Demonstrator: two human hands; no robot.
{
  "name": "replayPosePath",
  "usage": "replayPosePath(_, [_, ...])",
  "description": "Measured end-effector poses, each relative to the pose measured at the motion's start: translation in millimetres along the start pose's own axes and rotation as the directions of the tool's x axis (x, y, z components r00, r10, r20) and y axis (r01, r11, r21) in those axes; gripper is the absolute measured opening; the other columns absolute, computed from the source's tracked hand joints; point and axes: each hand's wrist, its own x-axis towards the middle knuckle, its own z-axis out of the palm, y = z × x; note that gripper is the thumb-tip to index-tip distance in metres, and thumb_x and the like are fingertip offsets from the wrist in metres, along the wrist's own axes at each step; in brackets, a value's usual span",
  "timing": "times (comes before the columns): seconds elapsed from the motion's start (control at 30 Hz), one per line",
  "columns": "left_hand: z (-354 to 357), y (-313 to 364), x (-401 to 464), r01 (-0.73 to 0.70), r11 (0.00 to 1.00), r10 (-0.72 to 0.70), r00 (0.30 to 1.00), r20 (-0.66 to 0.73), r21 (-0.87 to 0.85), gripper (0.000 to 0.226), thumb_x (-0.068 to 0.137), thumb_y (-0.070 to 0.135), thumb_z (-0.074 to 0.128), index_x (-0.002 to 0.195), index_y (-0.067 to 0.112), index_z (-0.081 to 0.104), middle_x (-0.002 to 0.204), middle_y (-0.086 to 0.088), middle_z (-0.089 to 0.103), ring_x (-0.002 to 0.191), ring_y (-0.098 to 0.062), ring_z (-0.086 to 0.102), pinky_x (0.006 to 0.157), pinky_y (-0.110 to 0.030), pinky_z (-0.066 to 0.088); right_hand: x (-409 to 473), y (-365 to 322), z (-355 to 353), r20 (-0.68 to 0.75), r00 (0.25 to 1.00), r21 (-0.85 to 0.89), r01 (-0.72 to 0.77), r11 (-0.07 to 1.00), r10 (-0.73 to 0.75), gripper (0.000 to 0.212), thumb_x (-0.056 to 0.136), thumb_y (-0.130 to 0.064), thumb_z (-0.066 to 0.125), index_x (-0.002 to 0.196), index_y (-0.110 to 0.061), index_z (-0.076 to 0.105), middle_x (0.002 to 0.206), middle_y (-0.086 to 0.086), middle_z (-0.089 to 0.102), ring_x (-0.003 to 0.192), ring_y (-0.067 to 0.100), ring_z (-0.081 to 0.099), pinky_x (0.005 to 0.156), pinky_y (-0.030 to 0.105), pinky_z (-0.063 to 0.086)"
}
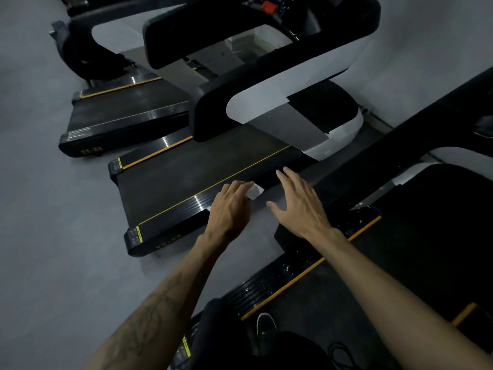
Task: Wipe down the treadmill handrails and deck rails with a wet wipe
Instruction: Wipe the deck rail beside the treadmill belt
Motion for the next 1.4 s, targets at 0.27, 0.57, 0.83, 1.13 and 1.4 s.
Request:
replayPosePath(0.27, [15,-33,45,-0.027,1.0,0.027,1.0,-0.005,-0.003,0.04,0.104,0.008,0.05,0.144,0.007,0.054,0.141,-0.01,0.058,0.118,-0.027,0.053,0.096,-0.037,0.045,42,6,16,-0.003,1.0,0.005,-0.024,1.0,0.024,0.085,0.097,-0.05,0.059,0.163,-0.018,0.016,0.171,0.004,0.011,0.154,0.024,0.023,0.122,0.044,0.028])
replayPosePath(0.57, [115,-109,125,-0.19,0.98,0.19,0.982,-0.017,-0.054,0.039,0.101,0.008,0.052,0.14,0.008,0.059,0.135,-0.008,0.062,0.117,-0.027,0.056,0.1,-0.038,0.045,97,34,91,-0.107,0.977,0.043,-0.183,0.982,0.186,0.083,0.098,-0.049,0.058,0.164,-0.019,0.017,0.171,0.0,0.008,0.154,0.022,0.021,0.12,0.043,0.025])
replayPosePath(0.83, [204,-206,209,-0.477,0.862,0.475,0.878,-0.055,-0.174,0.037,0.098,0.0,0.053,0.132,0.005,0.064,0.127,-0.01,0.067,0.111,-0.025,0.058,0.1,-0.042,0.048,171,32,194,-0.357,0.865,0.008,-0.374,0.927,0.352,0.083,0.096,-0.039,0.065,0.161,-0.015,0.019,0.169,0.008,0.012,0.15,0.029,0.028,0.117,0.044,0.033])
replayPosePath(1.13, [199,-267,247,-0.558,0.798,0.59,0.8,0.108,-0.227,0.044,0.102,0.003,0.048,0.144,0.009,0.056,0.14,-0.007,0.061,0.113,-0.029,0.056,0.099,-0.042,0.045,190,17,249,-0.273,0.755,0.148,-0.58,0.801,0.596,0.082,0.099,-0.033,0.062,0.164,-0.021,0.014,0.172,0.001,0.004,0.155,0.027,0.019,0.122,0.045,0.026])
replayPosePath(1.4, [217,-249,276,-0.633,0.716,0.691,0.702,0.173,-0.294,0.044,0.104,0.005,0.048,0.147,0.011,0.053,0.143,-0.004,0.058,0.119,-0.025,0.055,0.103,-0.043,0.045,201,23,259,-0.325,0.638,0.178,-0.683,0.708,0.698,0.08,0.1,-0.032,0.063,0.163,-0.021,0.016,0.171,0.0,0.006,0.154,0.026,0.022,0.121,0.046,0.028])
